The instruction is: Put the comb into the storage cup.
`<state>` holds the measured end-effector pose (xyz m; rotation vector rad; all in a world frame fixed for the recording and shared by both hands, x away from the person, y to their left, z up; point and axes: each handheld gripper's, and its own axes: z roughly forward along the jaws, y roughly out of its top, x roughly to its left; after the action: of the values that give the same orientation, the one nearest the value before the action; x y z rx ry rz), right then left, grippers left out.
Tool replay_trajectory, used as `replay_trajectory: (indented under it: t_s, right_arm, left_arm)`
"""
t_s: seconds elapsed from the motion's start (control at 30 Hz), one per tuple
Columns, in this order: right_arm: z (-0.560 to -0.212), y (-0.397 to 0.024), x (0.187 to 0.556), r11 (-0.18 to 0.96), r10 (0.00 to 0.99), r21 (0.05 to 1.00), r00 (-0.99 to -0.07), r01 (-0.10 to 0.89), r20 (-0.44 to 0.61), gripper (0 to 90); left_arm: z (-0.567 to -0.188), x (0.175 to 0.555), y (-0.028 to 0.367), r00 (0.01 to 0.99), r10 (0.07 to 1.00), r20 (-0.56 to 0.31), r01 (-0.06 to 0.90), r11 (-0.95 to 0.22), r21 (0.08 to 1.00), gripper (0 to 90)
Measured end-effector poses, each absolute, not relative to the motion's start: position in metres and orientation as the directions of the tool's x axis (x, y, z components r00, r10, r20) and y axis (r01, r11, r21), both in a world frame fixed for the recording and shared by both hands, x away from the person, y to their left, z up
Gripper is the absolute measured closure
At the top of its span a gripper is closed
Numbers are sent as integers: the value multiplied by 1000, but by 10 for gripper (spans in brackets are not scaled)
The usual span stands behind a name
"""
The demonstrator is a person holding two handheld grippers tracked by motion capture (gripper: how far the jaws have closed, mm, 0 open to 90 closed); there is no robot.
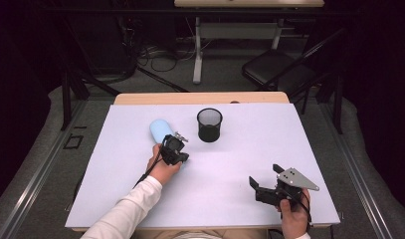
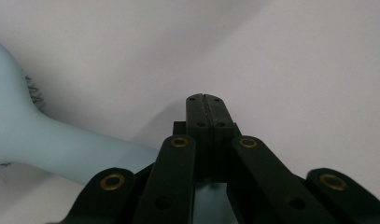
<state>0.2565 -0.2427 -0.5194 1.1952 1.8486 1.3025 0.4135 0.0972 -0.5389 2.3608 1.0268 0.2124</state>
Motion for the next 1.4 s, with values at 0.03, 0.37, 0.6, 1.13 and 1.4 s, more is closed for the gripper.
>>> replay_trajectory:
  t_s: [0.03,0.37,0.6,1.13,1.4]
  right_arm:
    - [-519,-243,257,123,900,933,-434,338,38,71]
    - [-519,-243,256,122,900,932,-434,341,41,71]
    - [-519,-242,256,123,900,933,-433,339,38,71]
    - [-520,-243,256,124,900,932,-433,341,39,71]
    - [-519,-243,256,121,901,932,-433,341,41,71]
  left_arm:
    - [-539,413,98,695,715,-74,628,-554,547,900]
    - [-539,407,109,694,715,-83,631,-548,550,900]
    - [-539,399,118,693,716,-86,628,-541,560,900]
    - [-539,392,133,684,727,-65,624,-537,568,900]
    - [-539,389,142,678,734,-38,624,-546,559,900]
